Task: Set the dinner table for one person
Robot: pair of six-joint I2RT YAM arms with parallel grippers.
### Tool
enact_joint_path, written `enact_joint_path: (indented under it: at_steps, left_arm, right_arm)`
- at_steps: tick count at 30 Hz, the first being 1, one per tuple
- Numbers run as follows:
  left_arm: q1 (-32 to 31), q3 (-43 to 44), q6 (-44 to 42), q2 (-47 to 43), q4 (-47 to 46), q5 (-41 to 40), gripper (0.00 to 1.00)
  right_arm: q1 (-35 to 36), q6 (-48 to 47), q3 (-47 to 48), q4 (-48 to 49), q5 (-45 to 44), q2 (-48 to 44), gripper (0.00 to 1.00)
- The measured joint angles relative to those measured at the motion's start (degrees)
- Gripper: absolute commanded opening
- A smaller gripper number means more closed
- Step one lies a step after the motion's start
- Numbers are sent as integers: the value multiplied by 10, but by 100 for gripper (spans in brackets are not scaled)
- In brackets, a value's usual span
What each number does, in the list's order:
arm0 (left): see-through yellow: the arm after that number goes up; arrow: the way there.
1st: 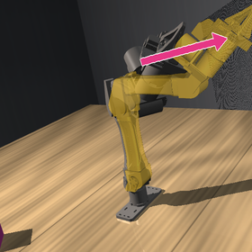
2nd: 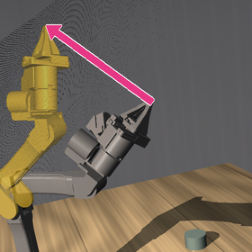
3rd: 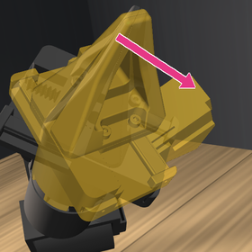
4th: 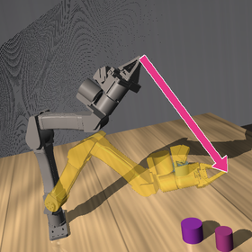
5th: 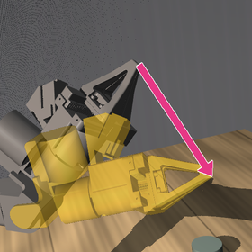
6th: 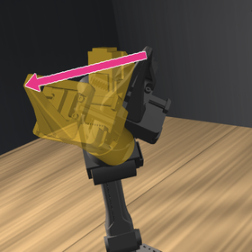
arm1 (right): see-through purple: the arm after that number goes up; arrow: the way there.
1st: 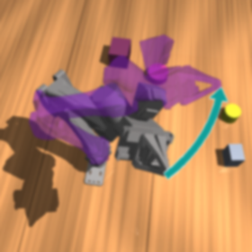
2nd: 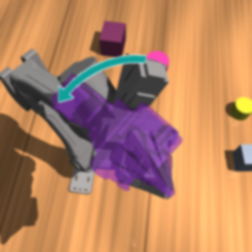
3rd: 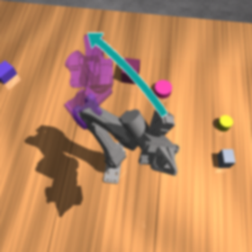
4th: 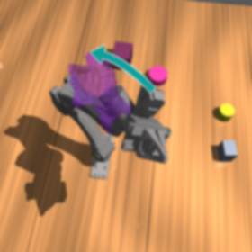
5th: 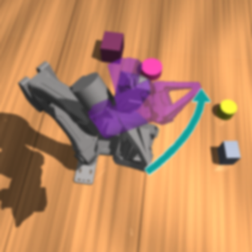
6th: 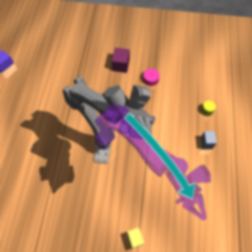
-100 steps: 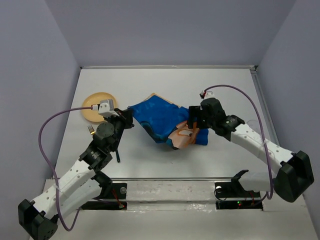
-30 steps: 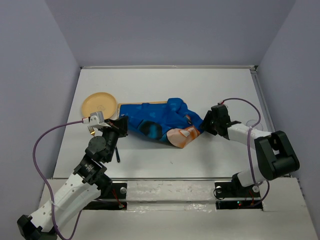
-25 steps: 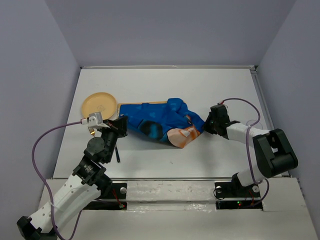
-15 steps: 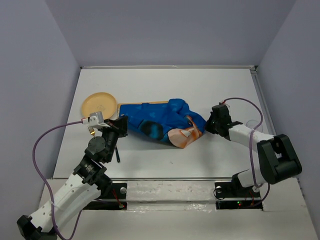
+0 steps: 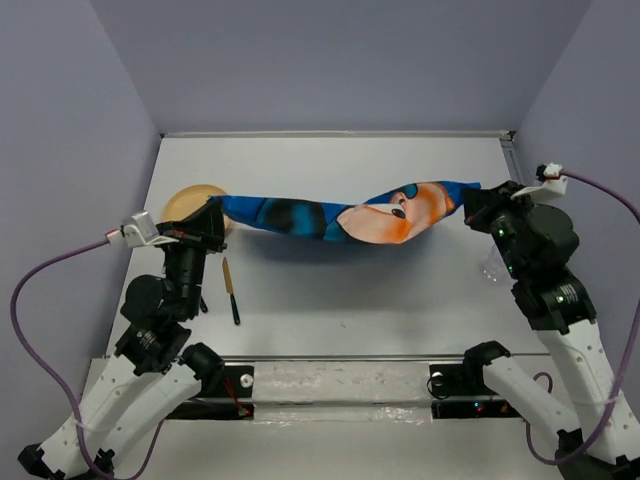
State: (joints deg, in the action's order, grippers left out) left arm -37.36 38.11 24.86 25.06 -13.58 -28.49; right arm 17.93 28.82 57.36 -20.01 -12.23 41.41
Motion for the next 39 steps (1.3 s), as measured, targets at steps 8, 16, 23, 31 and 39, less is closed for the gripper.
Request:
enact_joint_path:
  at_steps: [8, 16, 23, 31, 39]
  left_arm:
    - [0, 72, -52, 15, -55, -9, 0]
    - [8, 78, -60, 150, -125, -17, 0]
    - [143, 126, -29, 305, -123, 67, 0]
    - [287, 341, 46, 496, -108, 263, 0]
    - [315, 276, 77, 470, -130, 334, 0]
  right_arm:
    - [0, -33, 113, -33, -21, 20, 0]
    - [-12, -54, 128, -10, -52, 184, 0]
    - [-118, -45, 193, -1, 14, 332, 0]
    - [-219, 0, 433, 14, 180, 470, 0]
    - [-235, 12, 382, 56, 228, 428, 0]
